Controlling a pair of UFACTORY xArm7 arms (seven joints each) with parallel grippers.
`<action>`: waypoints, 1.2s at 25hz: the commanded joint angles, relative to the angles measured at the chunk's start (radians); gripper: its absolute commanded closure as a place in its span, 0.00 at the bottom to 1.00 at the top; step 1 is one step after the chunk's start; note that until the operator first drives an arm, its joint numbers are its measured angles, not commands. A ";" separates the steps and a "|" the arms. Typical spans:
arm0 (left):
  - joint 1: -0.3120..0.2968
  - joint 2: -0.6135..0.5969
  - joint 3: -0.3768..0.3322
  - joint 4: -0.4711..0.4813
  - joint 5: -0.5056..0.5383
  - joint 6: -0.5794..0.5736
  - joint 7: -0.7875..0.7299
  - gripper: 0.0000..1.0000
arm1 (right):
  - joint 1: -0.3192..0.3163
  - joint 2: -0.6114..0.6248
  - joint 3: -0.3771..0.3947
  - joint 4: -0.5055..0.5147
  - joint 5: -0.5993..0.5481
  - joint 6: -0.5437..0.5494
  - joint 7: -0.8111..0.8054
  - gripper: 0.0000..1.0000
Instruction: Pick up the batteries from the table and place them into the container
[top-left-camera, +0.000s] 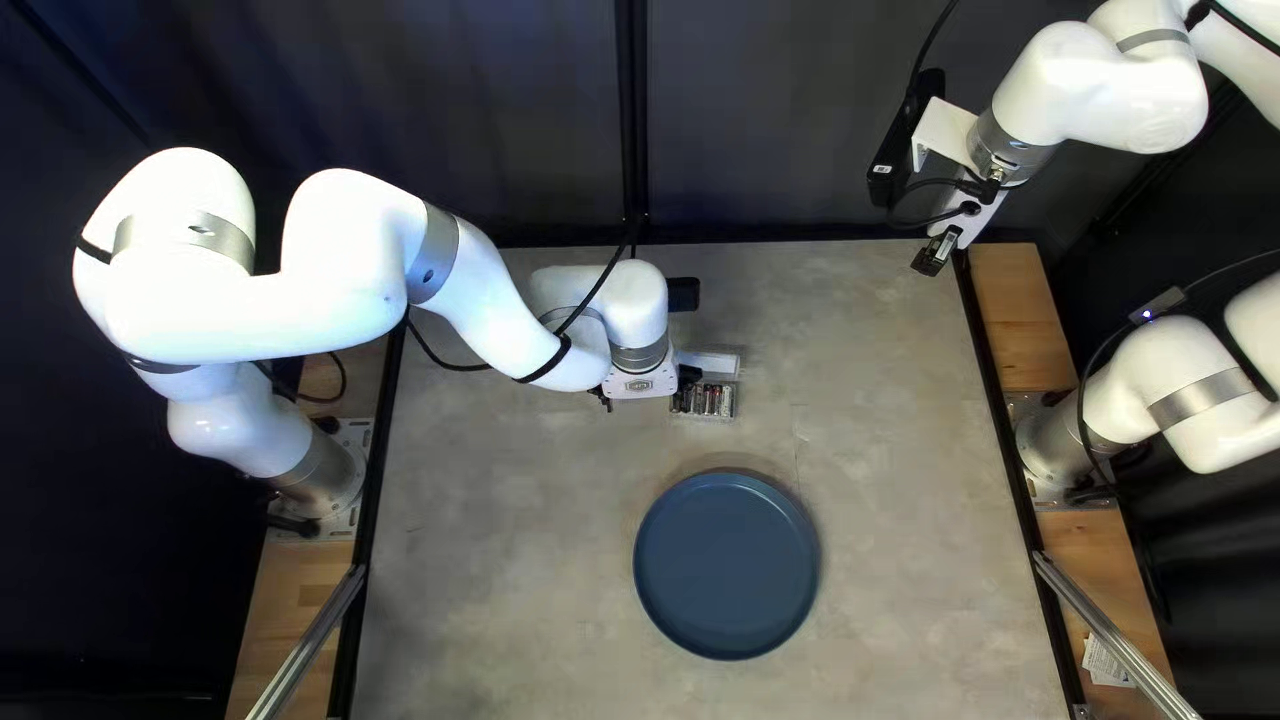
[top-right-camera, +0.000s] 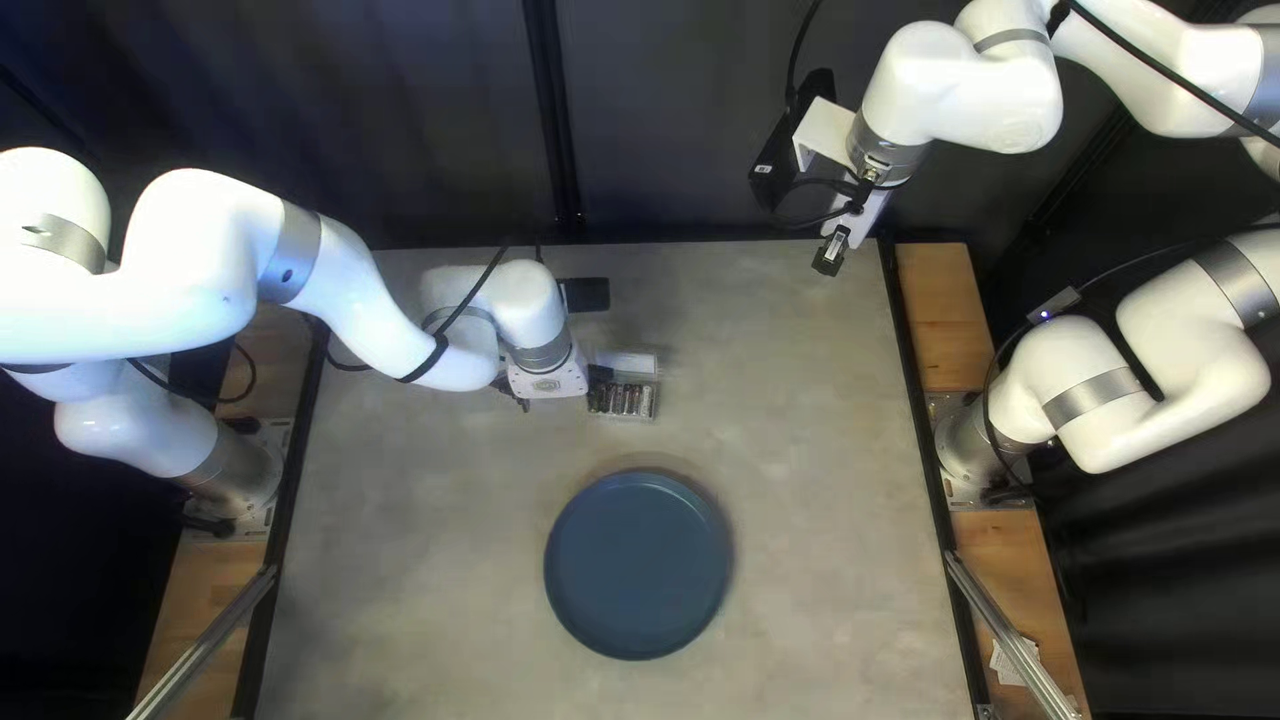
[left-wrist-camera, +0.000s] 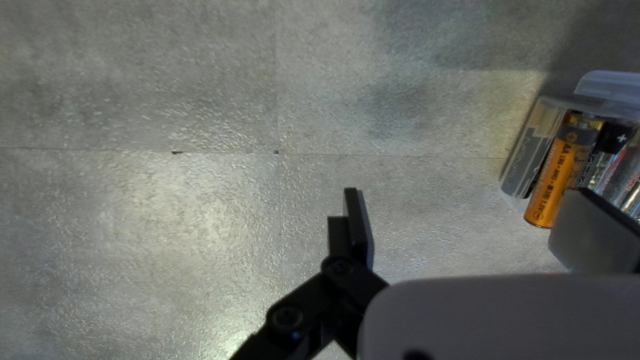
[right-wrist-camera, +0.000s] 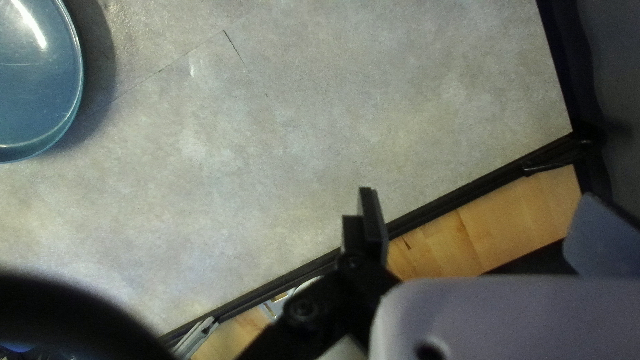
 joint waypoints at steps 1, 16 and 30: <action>0.003 0.012 0.000 0.012 0.000 0.009 0.009 0.00 | 0.000 0.000 0.000 0.000 0.000 0.000 0.000 0.00; -0.011 0.014 0.007 0.009 0.031 -0.007 -0.026 0.00 | 0.000 0.000 0.000 0.000 0.000 0.000 0.000 0.00; -0.026 -0.008 0.010 -0.002 0.051 -0.002 -0.058 0.00 | 0.000 0.000 0.000 0.000 0.000 0.000 0.000 0.00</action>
